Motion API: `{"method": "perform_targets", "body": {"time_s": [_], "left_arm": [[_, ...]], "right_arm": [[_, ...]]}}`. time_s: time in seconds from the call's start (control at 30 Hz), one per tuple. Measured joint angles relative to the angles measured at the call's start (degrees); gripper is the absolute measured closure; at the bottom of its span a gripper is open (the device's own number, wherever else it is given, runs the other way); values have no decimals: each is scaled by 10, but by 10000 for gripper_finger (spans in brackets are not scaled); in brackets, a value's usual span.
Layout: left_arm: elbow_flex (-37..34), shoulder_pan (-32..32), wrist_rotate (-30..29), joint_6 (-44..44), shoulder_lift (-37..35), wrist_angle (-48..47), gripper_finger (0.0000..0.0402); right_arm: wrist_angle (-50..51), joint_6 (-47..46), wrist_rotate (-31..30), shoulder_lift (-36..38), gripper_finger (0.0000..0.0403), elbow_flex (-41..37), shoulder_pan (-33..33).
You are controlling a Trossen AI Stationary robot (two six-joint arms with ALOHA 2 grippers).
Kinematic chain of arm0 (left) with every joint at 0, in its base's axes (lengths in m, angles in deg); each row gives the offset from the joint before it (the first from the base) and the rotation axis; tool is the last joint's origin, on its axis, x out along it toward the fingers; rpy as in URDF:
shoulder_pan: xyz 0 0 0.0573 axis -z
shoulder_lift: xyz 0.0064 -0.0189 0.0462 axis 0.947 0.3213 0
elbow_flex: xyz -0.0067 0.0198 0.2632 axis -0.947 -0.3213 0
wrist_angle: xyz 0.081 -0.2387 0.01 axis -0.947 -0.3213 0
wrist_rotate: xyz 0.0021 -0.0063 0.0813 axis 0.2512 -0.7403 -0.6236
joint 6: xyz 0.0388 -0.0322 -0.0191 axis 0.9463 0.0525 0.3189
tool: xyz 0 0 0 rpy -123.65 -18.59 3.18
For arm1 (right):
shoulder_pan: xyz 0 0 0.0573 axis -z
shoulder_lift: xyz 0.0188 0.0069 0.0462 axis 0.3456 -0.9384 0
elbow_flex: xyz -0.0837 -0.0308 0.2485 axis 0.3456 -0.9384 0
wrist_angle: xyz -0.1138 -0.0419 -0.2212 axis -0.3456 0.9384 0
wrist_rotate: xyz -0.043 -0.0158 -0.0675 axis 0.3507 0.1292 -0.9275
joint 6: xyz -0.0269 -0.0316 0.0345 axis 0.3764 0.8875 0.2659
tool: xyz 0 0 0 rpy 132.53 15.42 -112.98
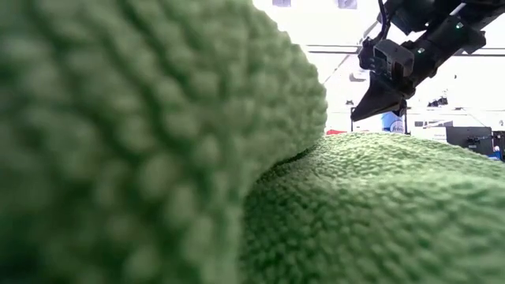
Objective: Sort microfiber towel by color & place in baskets
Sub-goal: Put the green microfiber towel into the top transparent bin
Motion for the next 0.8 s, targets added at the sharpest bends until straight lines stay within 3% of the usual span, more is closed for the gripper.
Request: {"method": "perform_targets", "body": {"time_s": [0.17,0.37,0.8], "left_arm": [[73,36,-5,34,60,109,401],[87,69,-9,117,136,213,402],[87,112,-36,101,263,102,402]], "right_arm": [[-2,15,0,0,403,0,0],[-2,12,1,0,403,0,0],[-2,-17,-1,0,403,0,0]]}}
